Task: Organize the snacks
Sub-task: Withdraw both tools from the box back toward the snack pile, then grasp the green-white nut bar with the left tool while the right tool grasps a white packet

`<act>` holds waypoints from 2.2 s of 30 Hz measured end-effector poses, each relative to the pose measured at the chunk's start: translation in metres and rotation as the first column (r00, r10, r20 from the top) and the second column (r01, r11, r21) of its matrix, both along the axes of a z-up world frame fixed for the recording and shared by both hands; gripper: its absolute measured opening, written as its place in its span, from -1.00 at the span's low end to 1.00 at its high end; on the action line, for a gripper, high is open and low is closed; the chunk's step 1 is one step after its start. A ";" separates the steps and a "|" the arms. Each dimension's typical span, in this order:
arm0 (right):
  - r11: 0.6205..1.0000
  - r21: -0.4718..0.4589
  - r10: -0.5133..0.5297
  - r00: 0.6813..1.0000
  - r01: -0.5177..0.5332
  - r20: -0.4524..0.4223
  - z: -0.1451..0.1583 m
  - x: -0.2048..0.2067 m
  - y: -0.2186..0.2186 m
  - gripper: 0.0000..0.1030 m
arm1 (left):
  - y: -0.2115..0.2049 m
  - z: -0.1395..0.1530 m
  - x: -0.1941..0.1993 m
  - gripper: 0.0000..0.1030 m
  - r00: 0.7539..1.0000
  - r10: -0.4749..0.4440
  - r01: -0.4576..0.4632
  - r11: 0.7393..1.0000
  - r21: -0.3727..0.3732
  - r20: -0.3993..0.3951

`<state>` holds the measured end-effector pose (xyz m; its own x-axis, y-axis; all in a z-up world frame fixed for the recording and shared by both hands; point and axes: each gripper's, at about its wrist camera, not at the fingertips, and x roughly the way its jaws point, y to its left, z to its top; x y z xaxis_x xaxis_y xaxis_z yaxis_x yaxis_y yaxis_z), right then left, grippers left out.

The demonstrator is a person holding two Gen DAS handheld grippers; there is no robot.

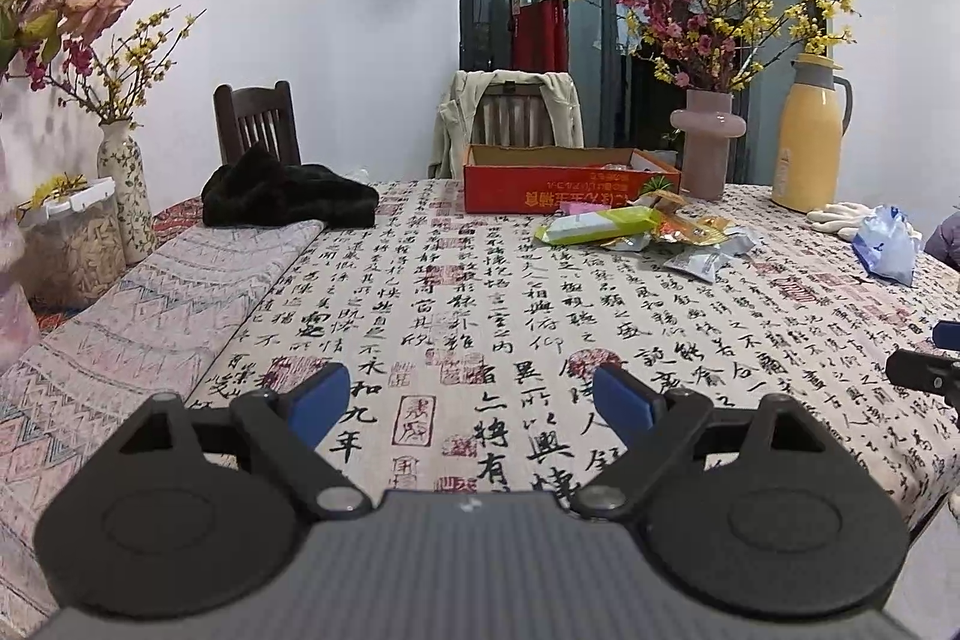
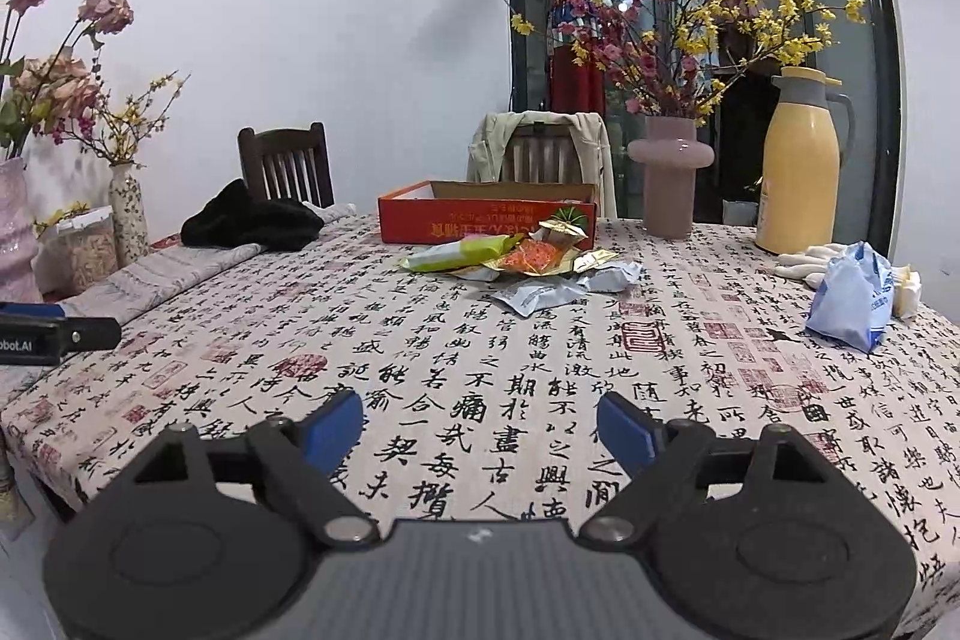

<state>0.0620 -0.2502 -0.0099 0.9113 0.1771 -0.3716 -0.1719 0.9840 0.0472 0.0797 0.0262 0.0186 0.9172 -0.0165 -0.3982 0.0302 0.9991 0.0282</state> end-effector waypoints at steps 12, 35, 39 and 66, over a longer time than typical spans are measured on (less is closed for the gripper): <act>0.999 0.027 -0.031 0.999 0.032 -0.029 -0.008 0.016 -0.009 0.67 | -0.008 -0.007 0.024 0.76 0.999 -0.024 0.024 1.000 0.013 -0.048; 0.995 0.091 -0.017 0.962 0.043 -0.271 -0.004 0.243 -0.020 0.54 | -0.059 0.003 0.294 0.76 0.887 -0.427 0.445 0.892 0.077 -0.174; 0.992 0.121 -0.001 0.944 0.042 -0.329 -0.016 0.288 -0.016 0.49 | -0.074 -0.013 0.357 0.72 0.862 -0.468 0.490 0.867 0.086 -0.194; 0.992 0.123 0.011 0.938 0.034 -0.347 -0.031 0.314 -0.005 -0.49 | -0.041 -0.031 0.325 -0.20 0.865 -0.404 0.395 0.914 -0.095 -0.297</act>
